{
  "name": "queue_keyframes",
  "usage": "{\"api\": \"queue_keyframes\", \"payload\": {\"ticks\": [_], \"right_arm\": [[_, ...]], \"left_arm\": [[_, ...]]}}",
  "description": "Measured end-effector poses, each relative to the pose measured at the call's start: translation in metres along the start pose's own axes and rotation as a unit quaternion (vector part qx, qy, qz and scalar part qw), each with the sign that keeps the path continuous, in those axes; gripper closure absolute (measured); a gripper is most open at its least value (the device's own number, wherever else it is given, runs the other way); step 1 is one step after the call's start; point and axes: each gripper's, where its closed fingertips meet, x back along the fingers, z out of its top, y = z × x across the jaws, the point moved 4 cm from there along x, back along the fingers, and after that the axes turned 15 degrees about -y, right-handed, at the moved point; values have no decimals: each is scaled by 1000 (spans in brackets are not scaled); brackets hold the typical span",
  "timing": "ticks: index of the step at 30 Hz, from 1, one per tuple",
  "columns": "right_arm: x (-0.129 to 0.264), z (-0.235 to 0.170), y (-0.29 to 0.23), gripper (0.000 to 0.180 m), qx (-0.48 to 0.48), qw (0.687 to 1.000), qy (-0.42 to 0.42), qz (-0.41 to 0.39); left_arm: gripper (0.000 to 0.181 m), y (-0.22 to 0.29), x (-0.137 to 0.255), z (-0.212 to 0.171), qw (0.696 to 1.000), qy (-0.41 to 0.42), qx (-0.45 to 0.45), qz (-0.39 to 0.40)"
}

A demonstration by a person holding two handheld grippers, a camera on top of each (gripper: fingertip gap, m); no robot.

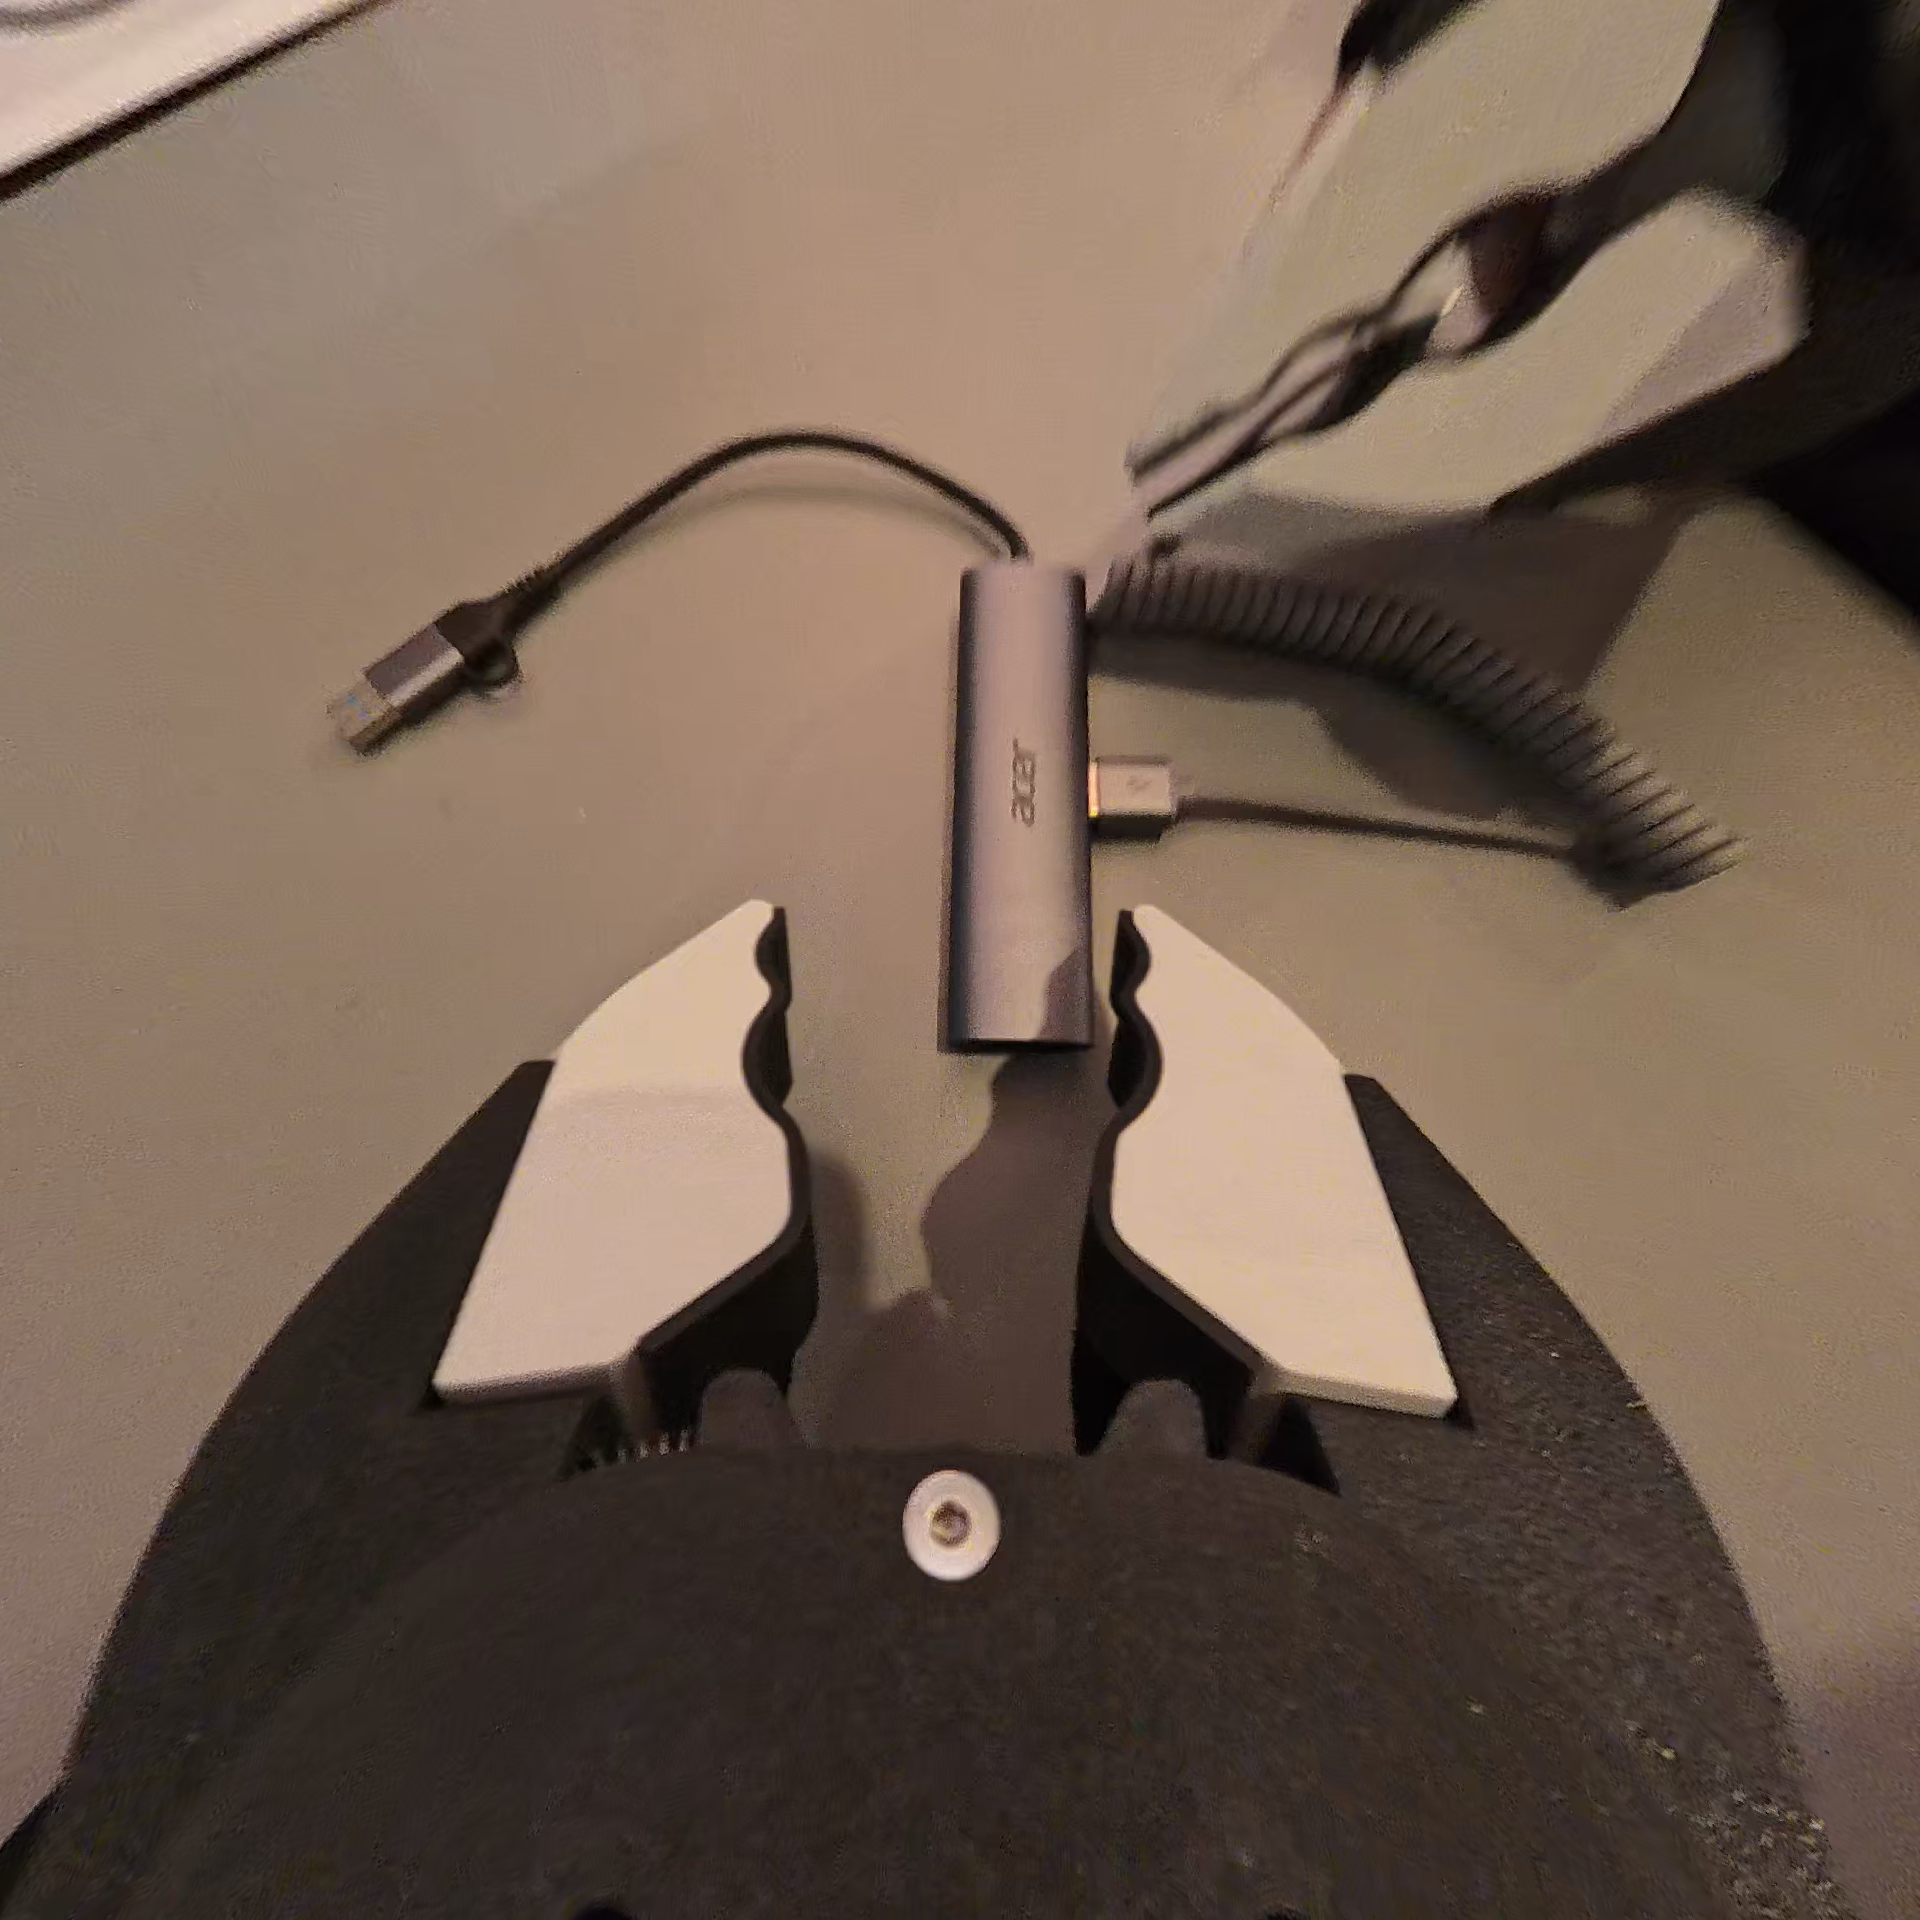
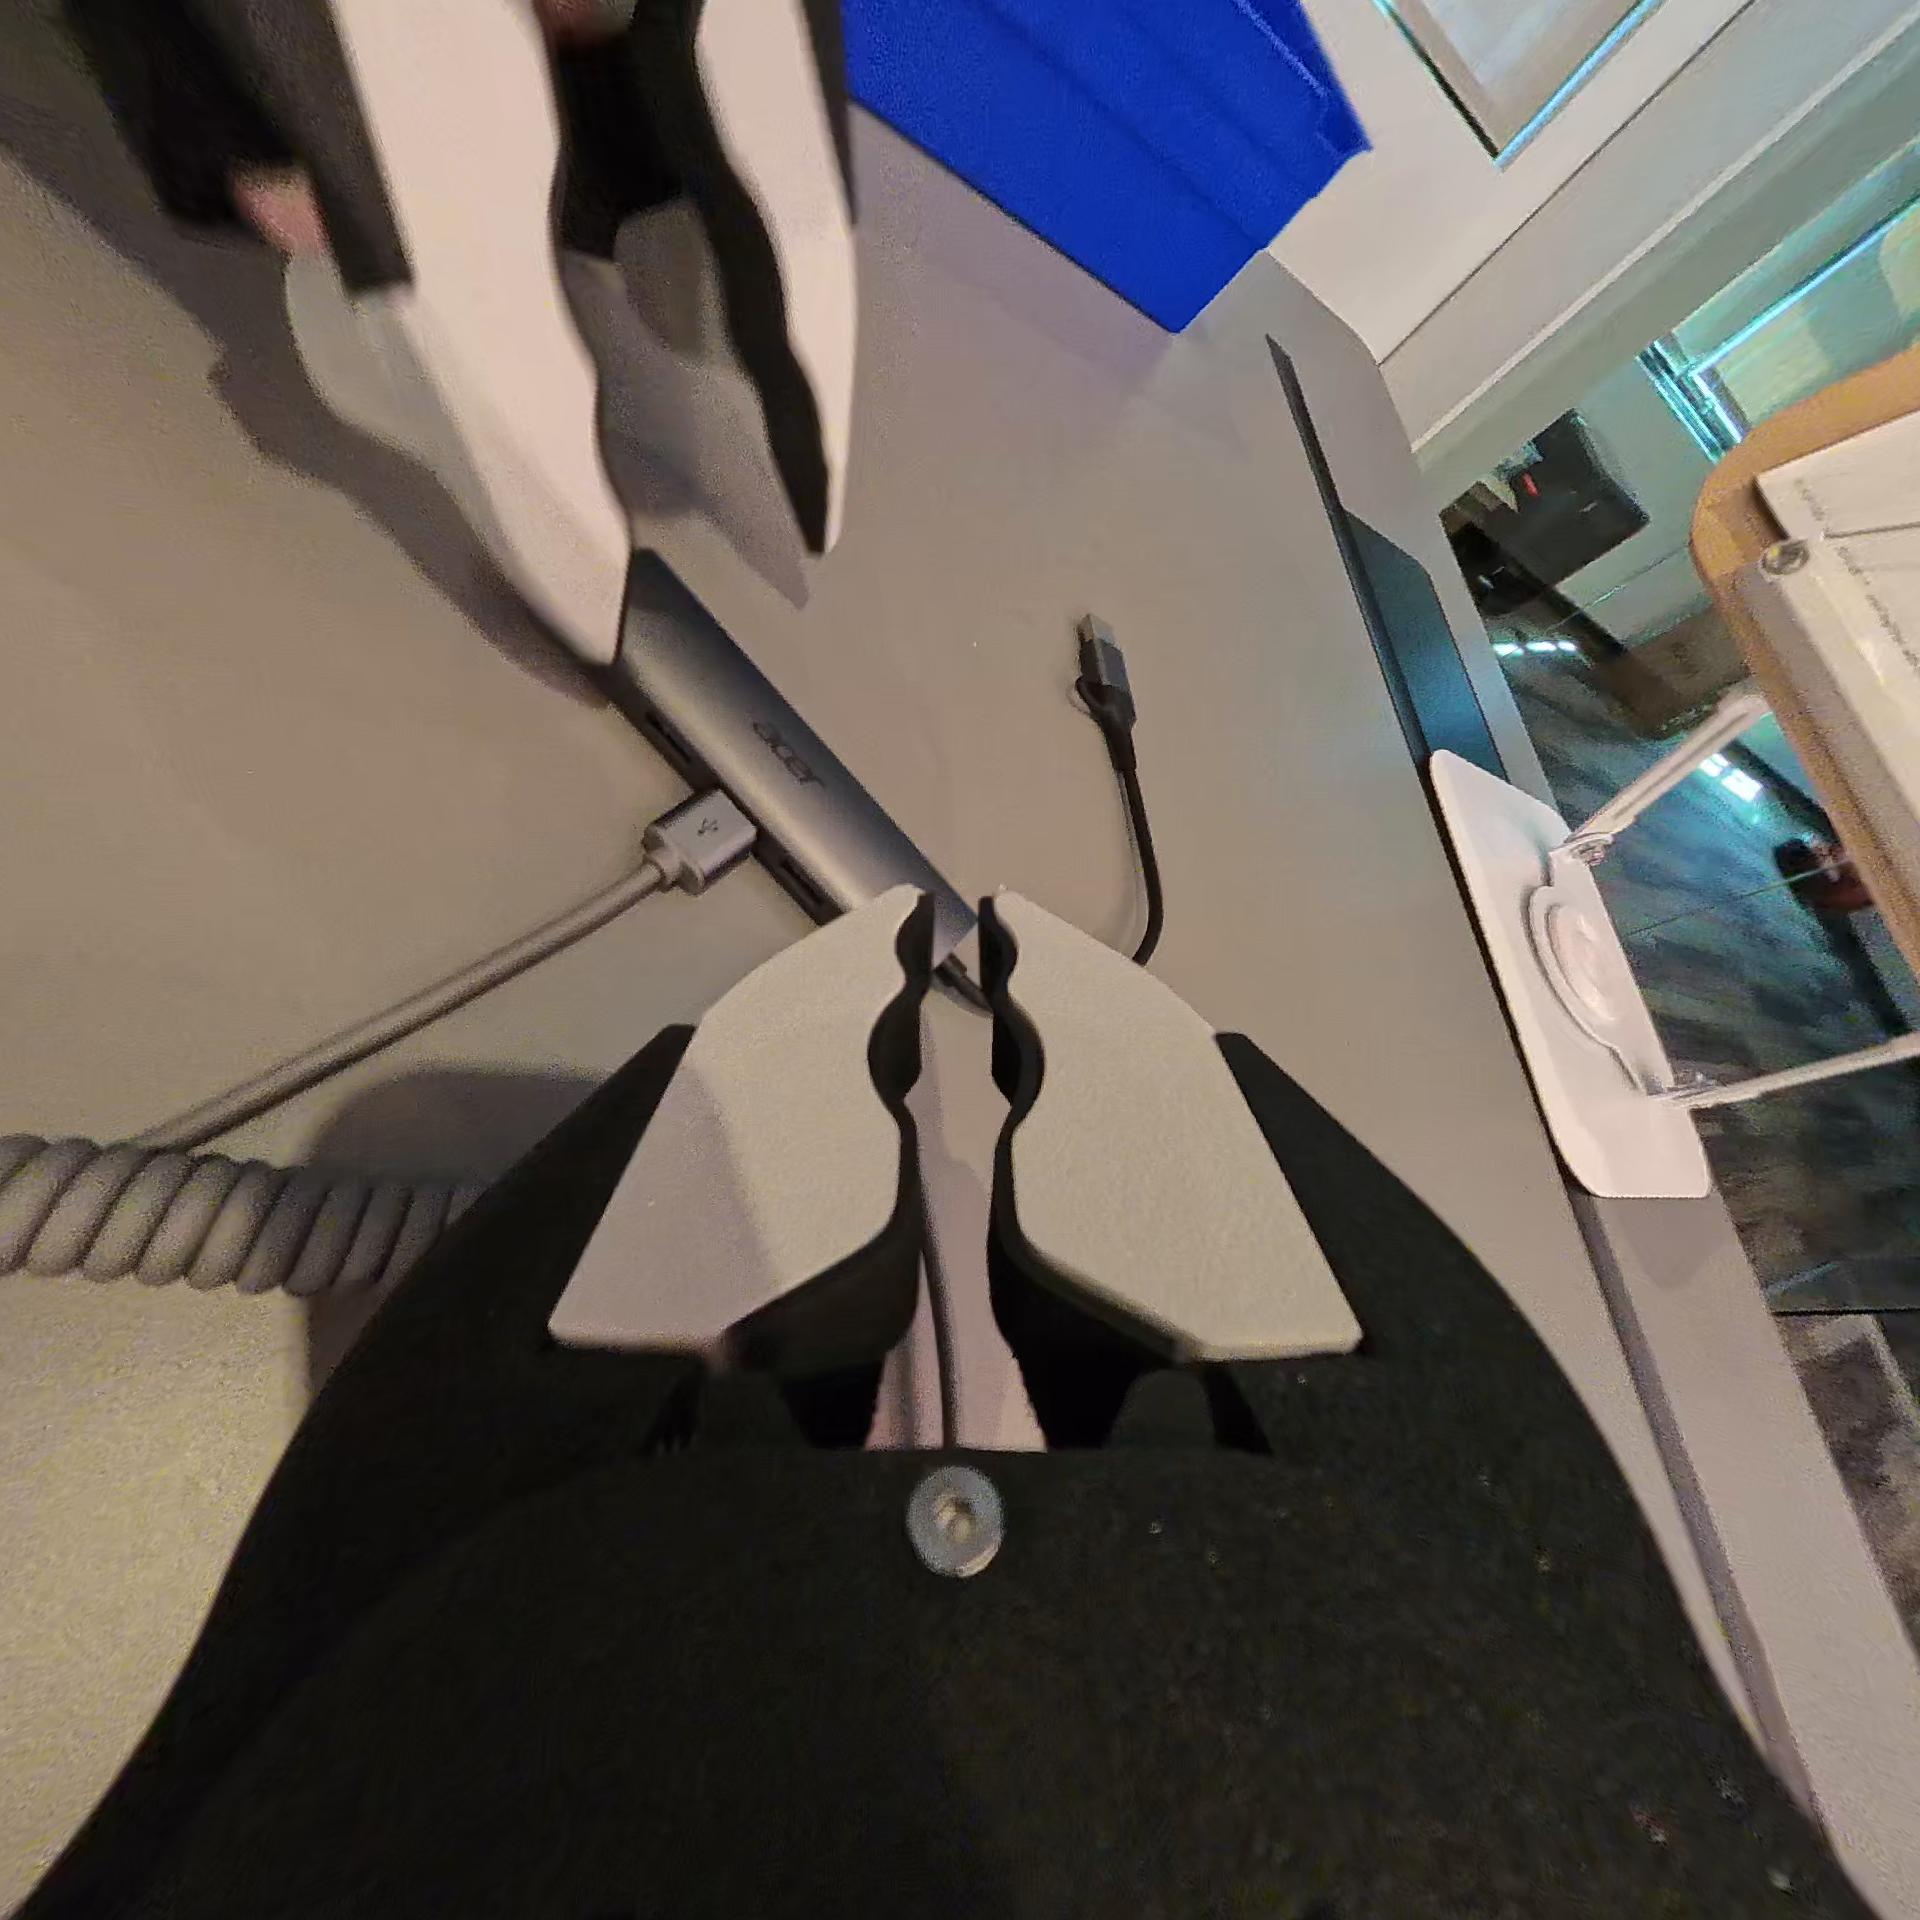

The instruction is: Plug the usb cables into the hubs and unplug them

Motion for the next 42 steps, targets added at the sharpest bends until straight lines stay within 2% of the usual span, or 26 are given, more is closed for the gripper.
{"api": "queue_keyframes", "payload": {"ticks": [2,5,9,14,19,25,28,31,35,38,42], "right_arm": [[1,2,1,166,-21,1000,5,10],[3,3,1,161,-36,999,9,18],[4,-1,-1,160,-40,999,4,23],[1,-10,-1,159,-58,997,-19,37],[3,-5,-1,148,-23,1000,-13,8],[4,17,-5,138,72,995,2,-69],[-2,22,-9,138,83,995,3,-58],[-6,26,-11,147,110,991,6,-75],[-9,28,-16,146,132,987,2,-87],[-7,31,-15,159,153,981,3,-119],[-6,31,-18,161,161,980,-5,-120]], "left_arm": [[120,4,-13,-5,999,-37,-3,16],[127,12,-21,-1,999,-36,11,-16],[150,8,-24,2,999,-42,11,-15],[150,4,-22,7,997,-37,17,-66],[151,2,-5,15,998,-11,4,-60],[151,8,20,27,993,4,13,-117],[151,12,26,30,991,7,11,-131],[151,14,26,30,991,7,11,-133],[151,17,30,31,988,16,19,-152],[151,17,32,31,989,19,19,-146],[151,18,34,33,987,27,20,-154]]}}
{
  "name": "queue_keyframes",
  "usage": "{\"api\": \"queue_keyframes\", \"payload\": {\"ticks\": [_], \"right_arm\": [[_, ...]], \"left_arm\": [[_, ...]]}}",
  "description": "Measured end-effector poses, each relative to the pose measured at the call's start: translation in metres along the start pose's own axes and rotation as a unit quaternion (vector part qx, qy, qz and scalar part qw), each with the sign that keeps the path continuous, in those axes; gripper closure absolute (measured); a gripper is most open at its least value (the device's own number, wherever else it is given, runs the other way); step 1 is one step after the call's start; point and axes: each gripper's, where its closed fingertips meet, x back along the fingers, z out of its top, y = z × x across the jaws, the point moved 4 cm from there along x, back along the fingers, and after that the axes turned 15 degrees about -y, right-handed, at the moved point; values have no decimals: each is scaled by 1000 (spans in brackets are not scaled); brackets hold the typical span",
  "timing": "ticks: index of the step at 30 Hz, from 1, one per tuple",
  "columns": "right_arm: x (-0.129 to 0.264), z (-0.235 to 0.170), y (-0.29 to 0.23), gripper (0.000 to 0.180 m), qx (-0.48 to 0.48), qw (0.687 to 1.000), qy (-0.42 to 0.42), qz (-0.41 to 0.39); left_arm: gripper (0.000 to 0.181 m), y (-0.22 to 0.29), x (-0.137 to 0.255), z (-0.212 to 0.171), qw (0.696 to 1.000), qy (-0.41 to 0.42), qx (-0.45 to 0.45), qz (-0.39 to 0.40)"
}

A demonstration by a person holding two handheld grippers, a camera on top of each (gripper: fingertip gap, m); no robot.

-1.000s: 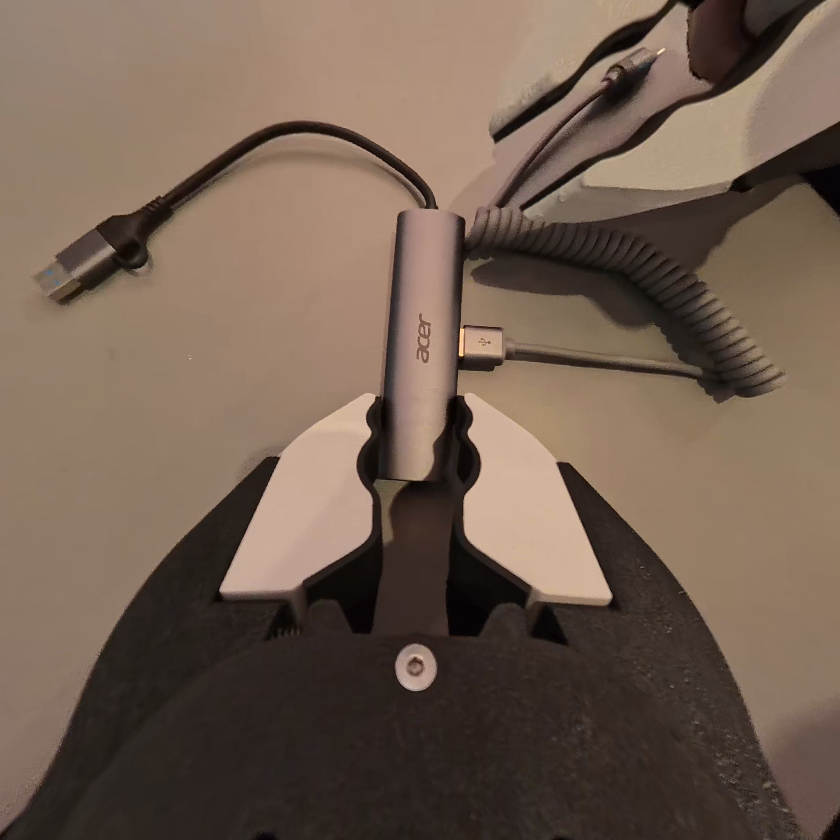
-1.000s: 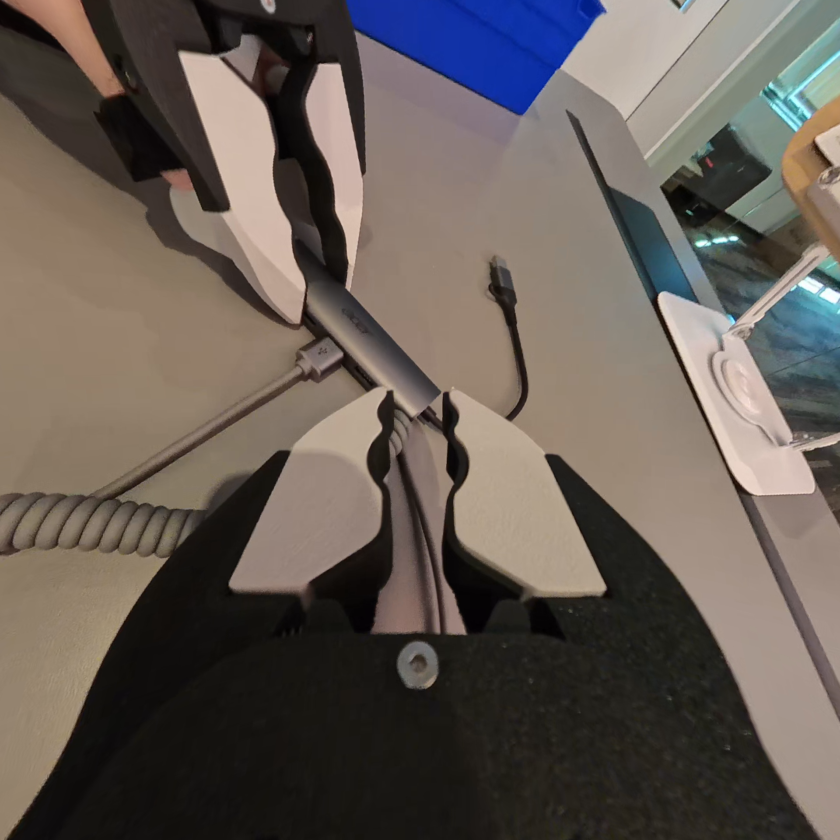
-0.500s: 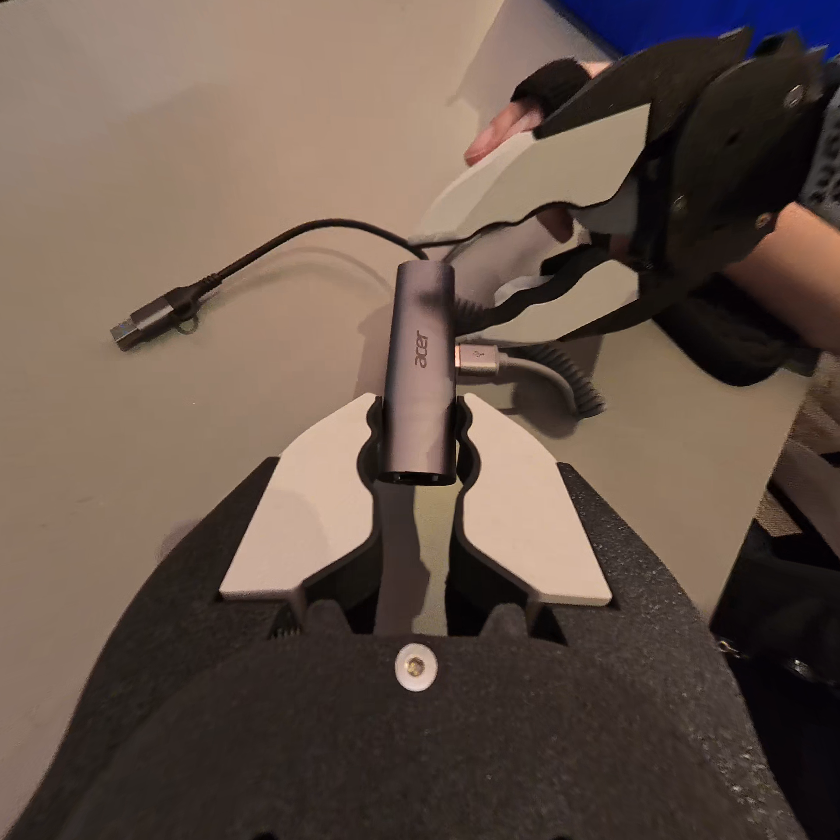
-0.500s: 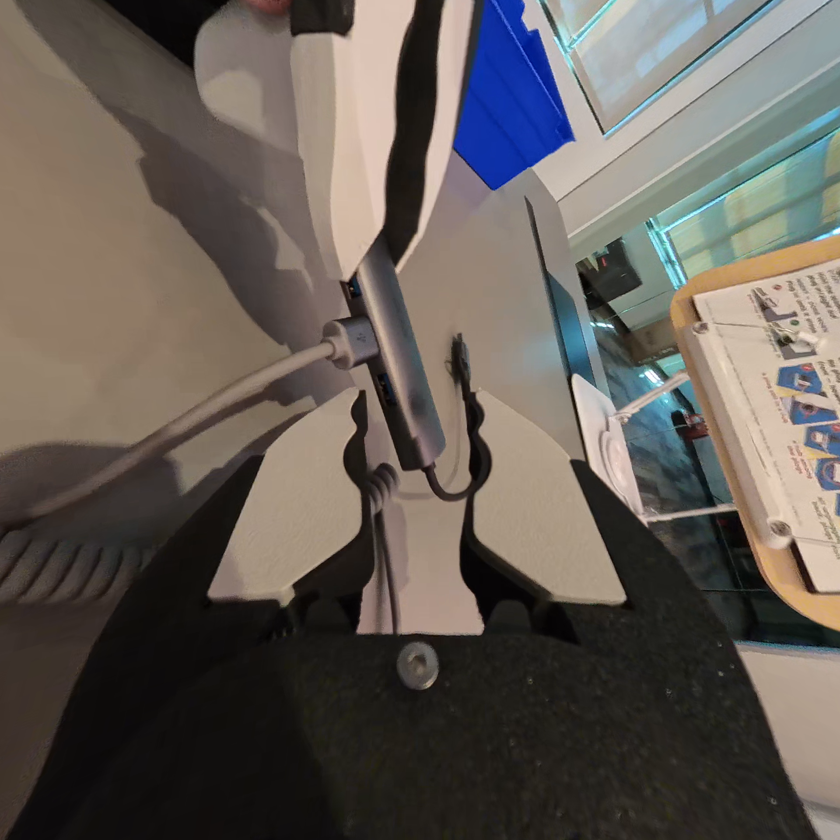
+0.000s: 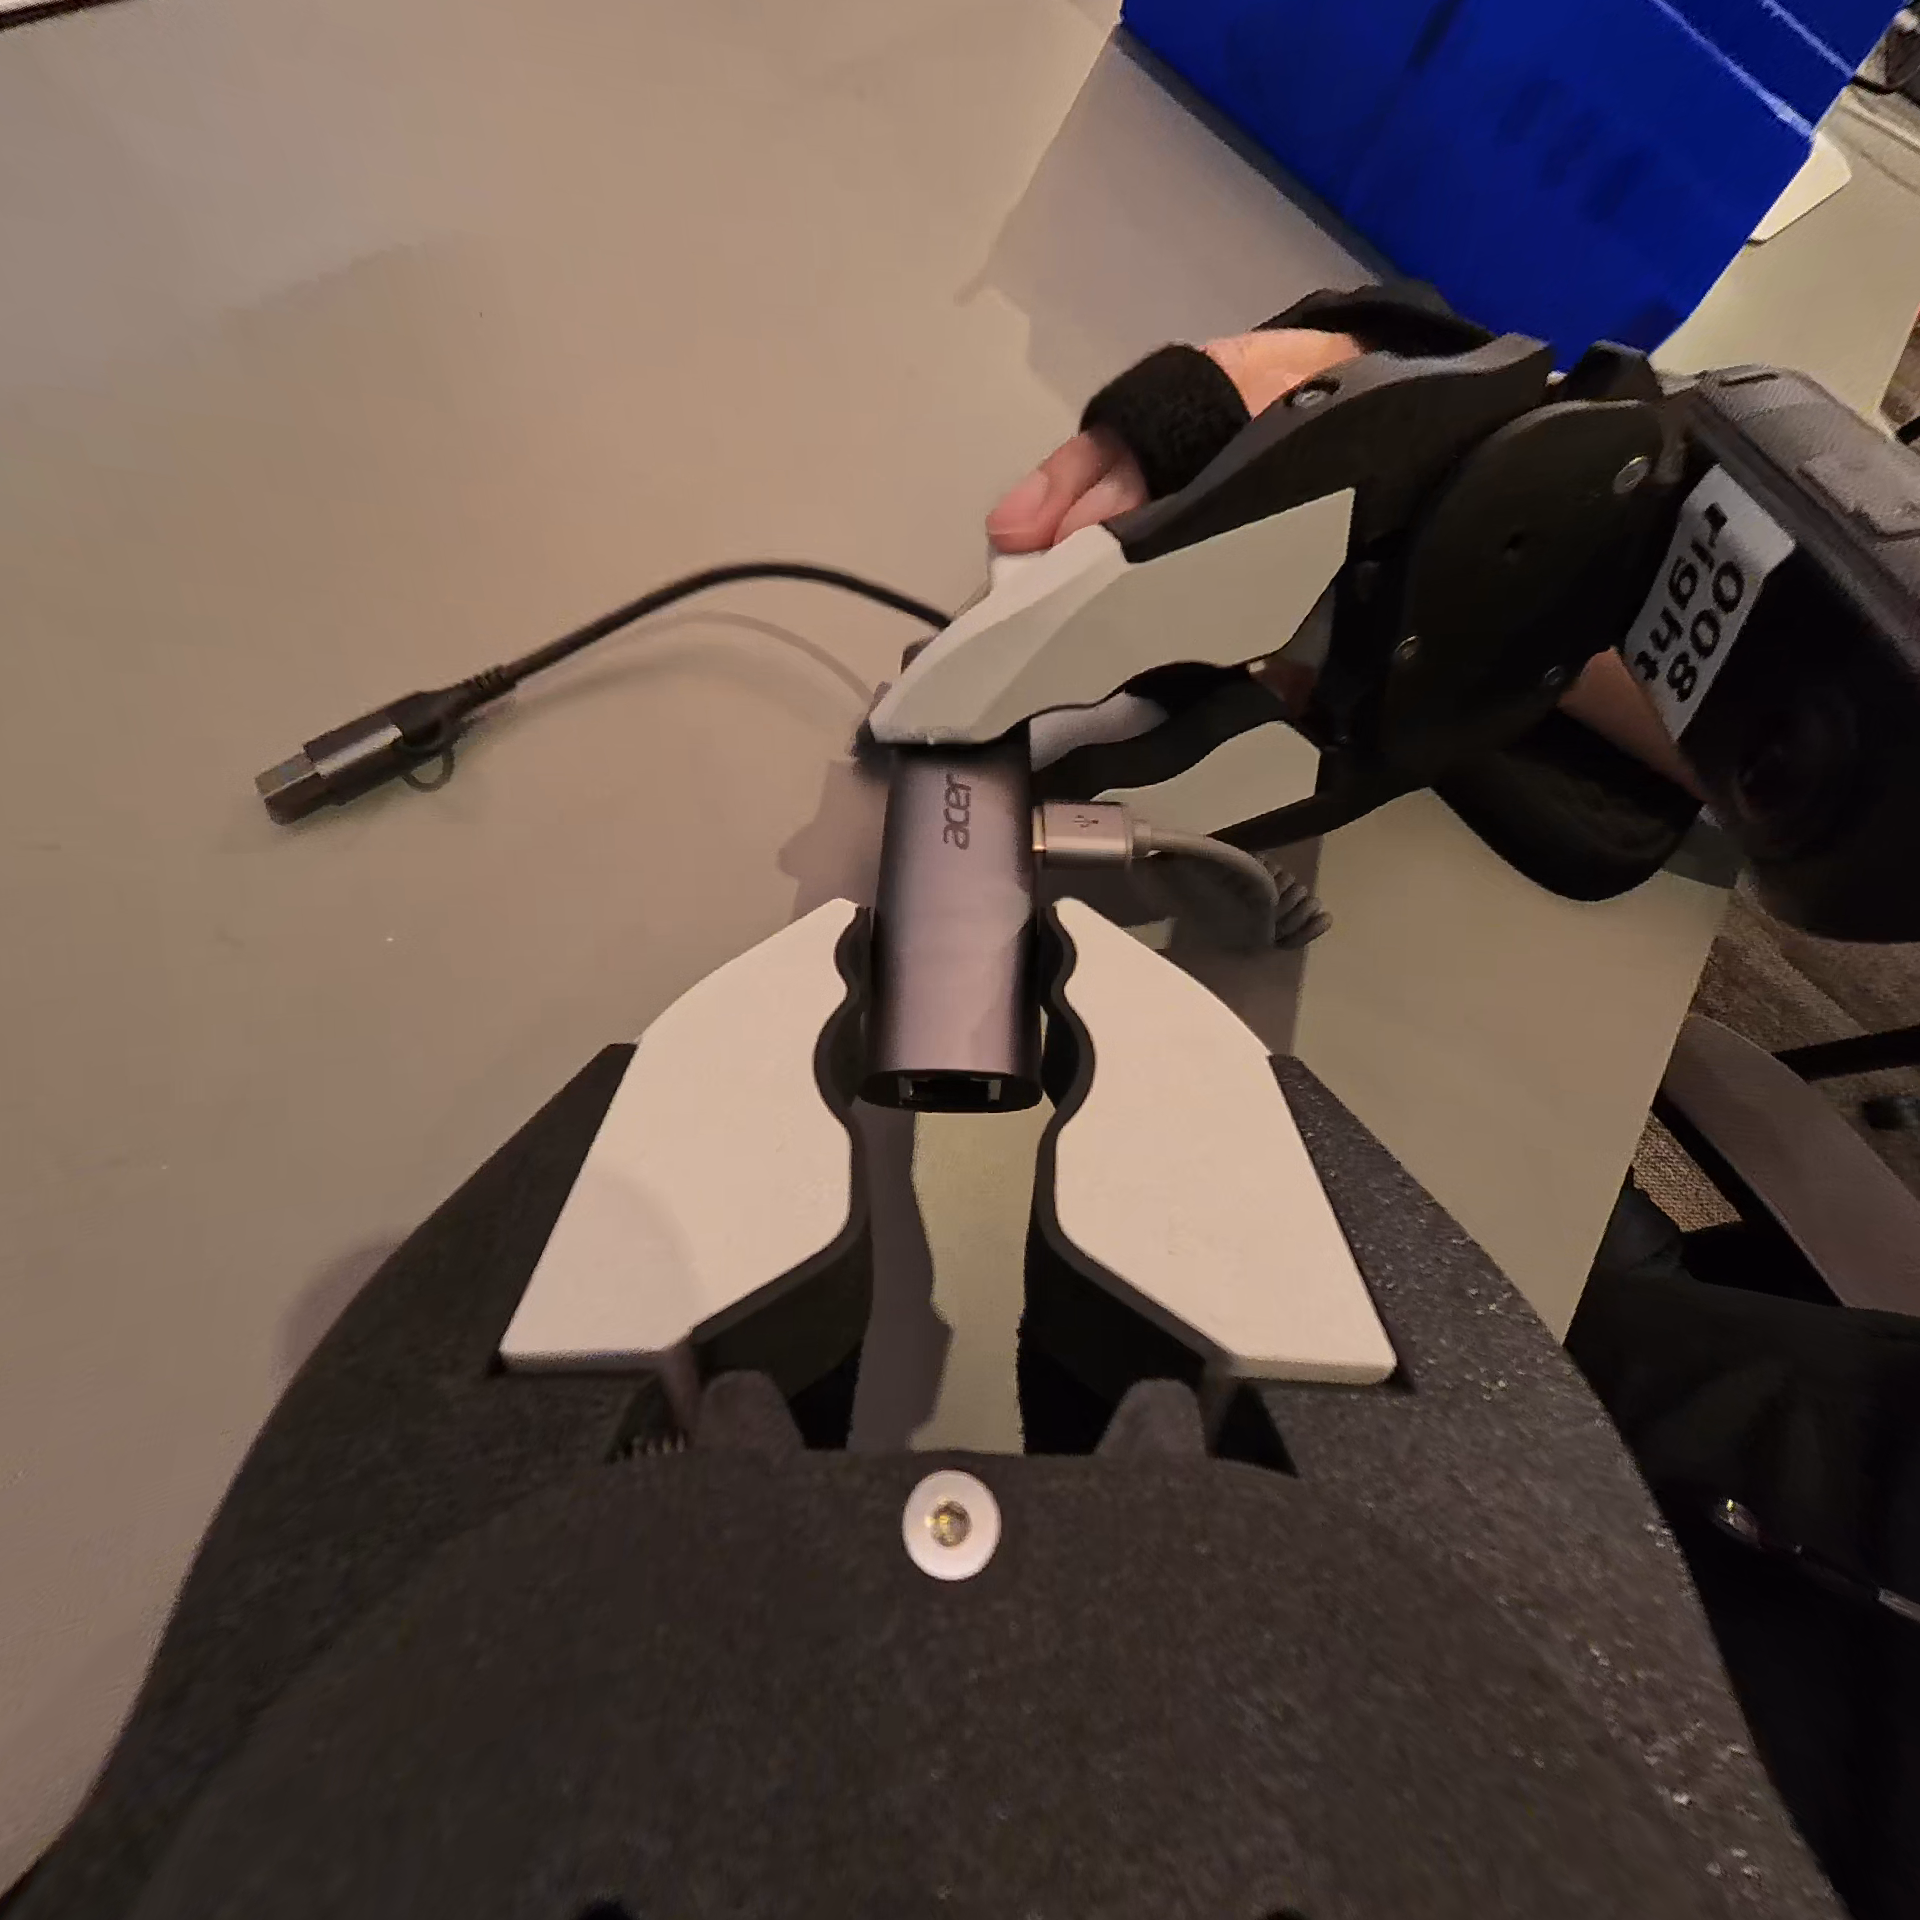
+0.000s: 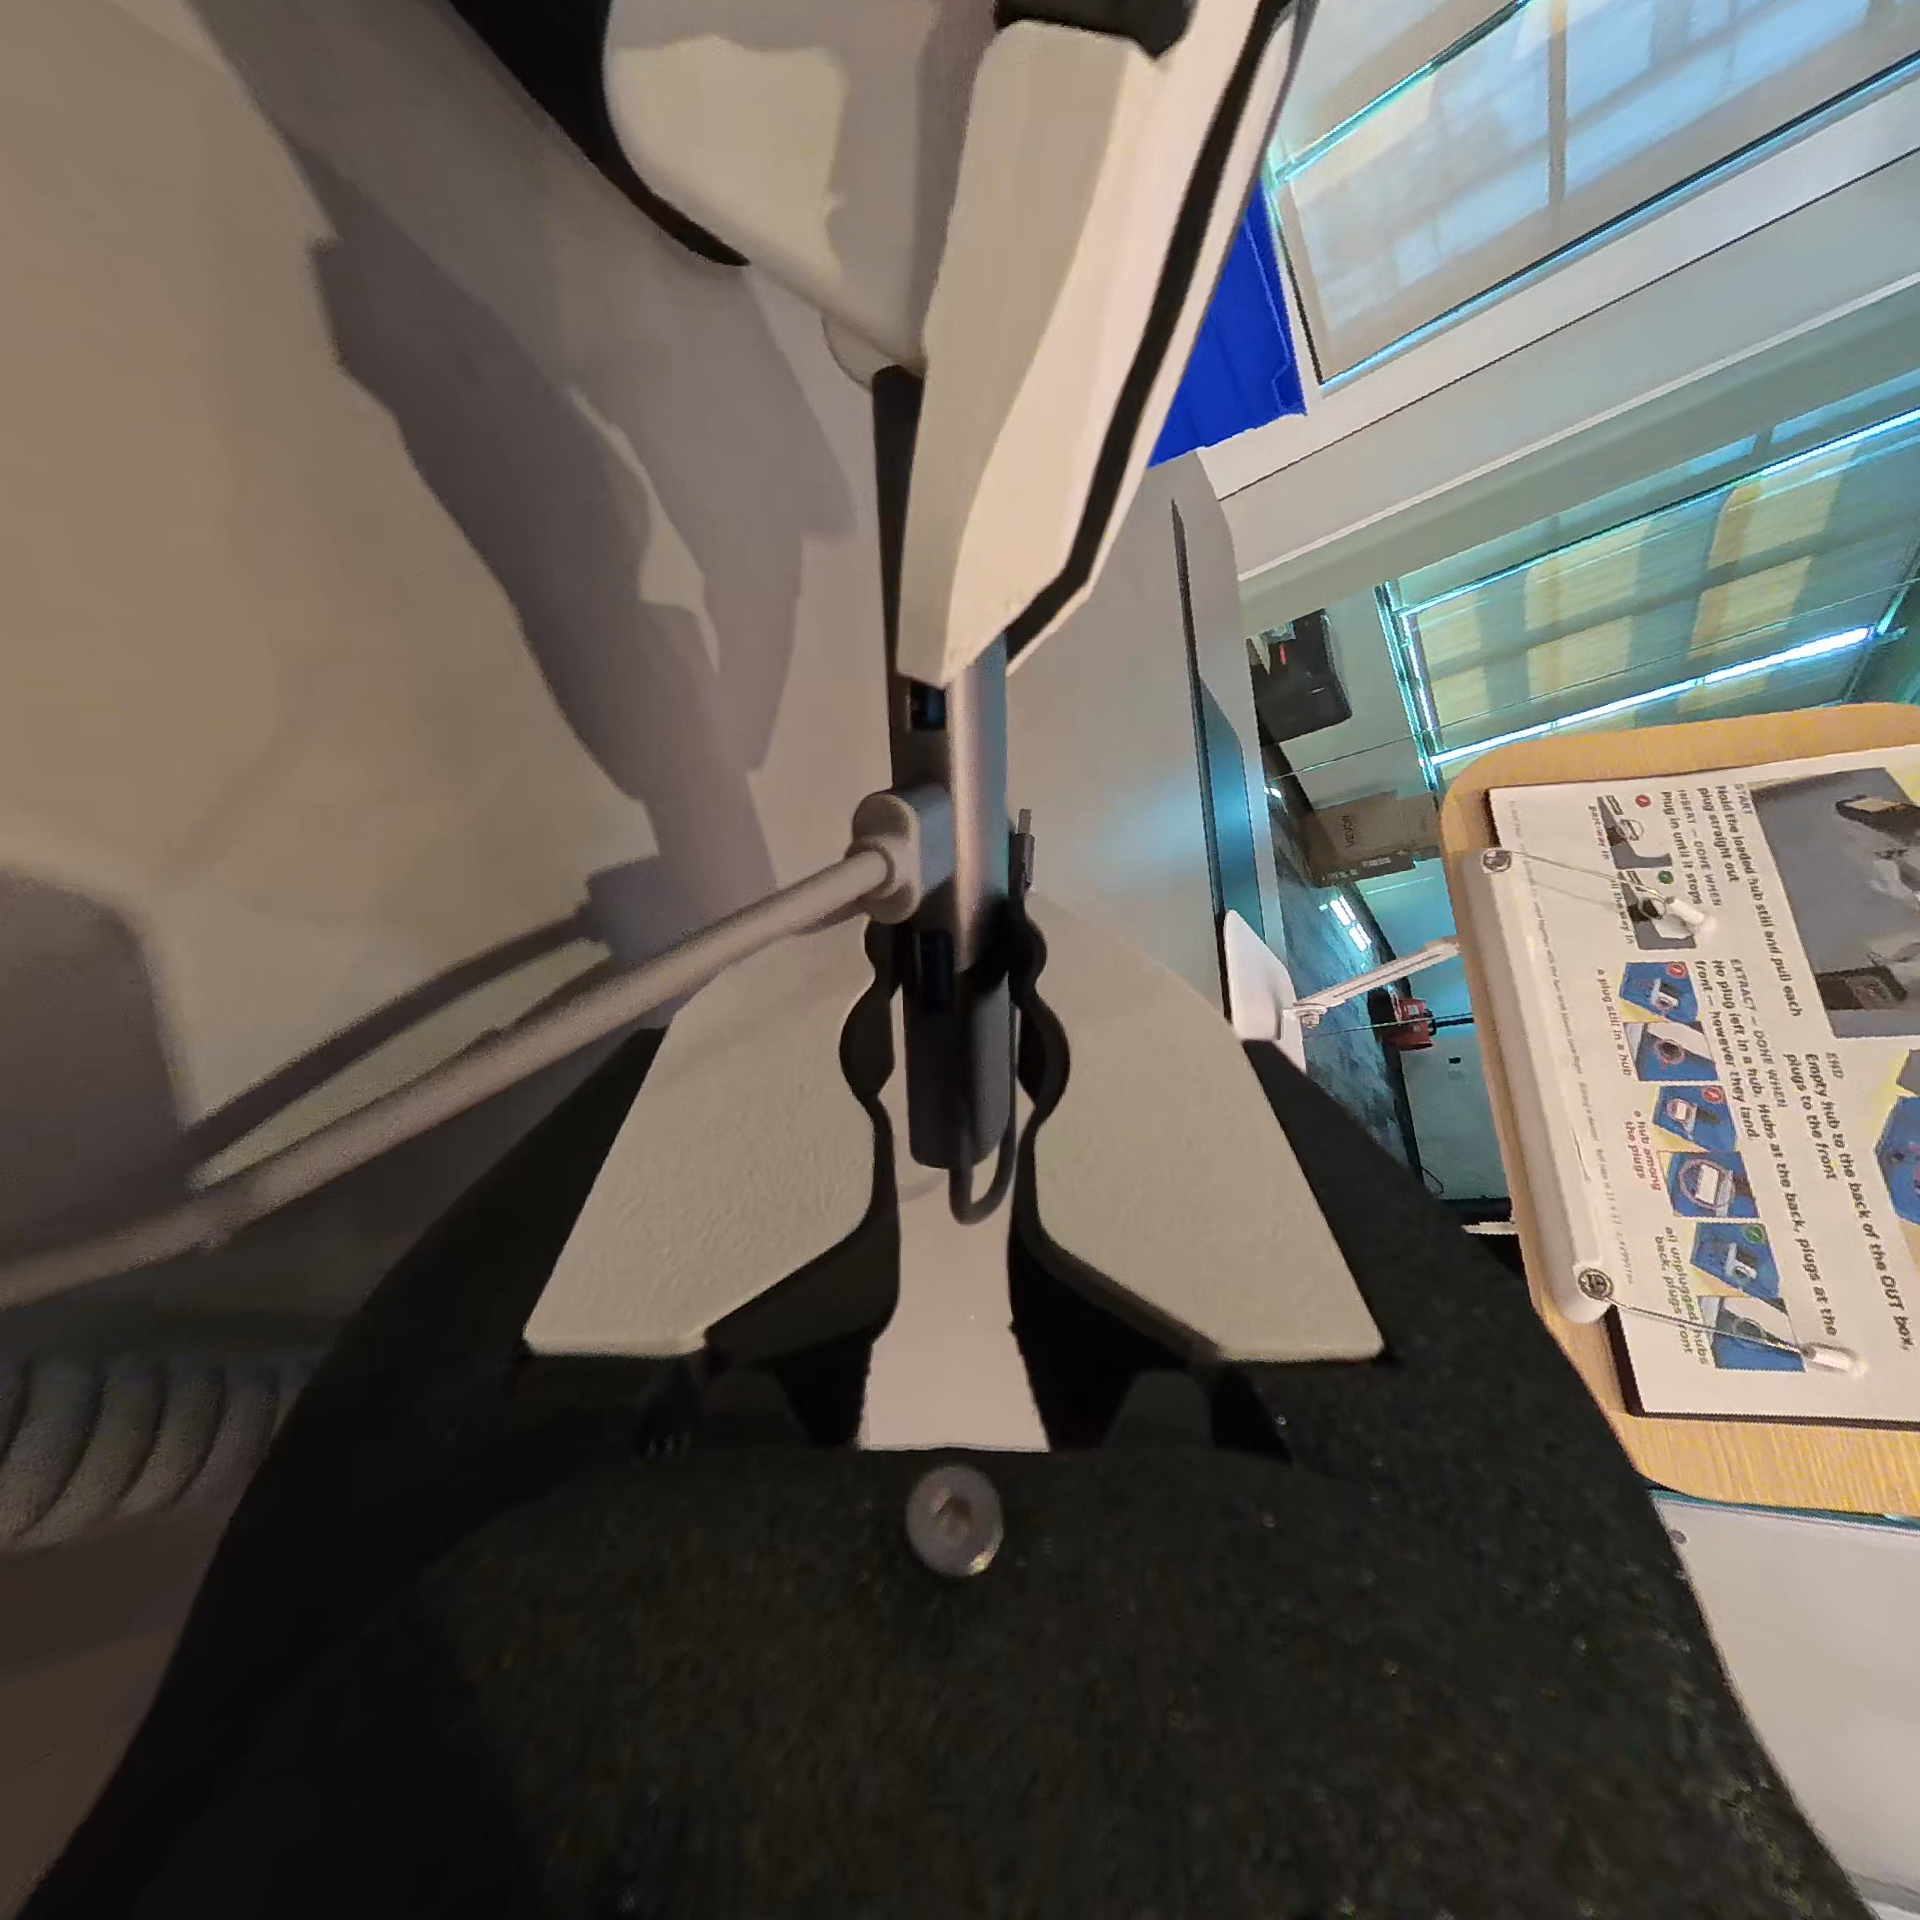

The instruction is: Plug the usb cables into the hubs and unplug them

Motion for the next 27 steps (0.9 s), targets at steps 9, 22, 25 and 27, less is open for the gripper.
{"api": "queue_keyframes", "payload": {"ticks": [9,22,25,27], "right_arm": [[17,-5,16,162,27,998,-18,-47],[69,-30,102,162,20,992,-79,-93],[86,-38,128,162,13,989,-103,-103],[99,-47,147,162,9,985,-128,-114]], "left_arm": [[135,0,32,7,997,72,-6,35],[139,-3,50,-6,993,109,23,23],[140,-1,44,-8,994,104,24,14],[140,0,41,-10,995,99,24,7]]}}
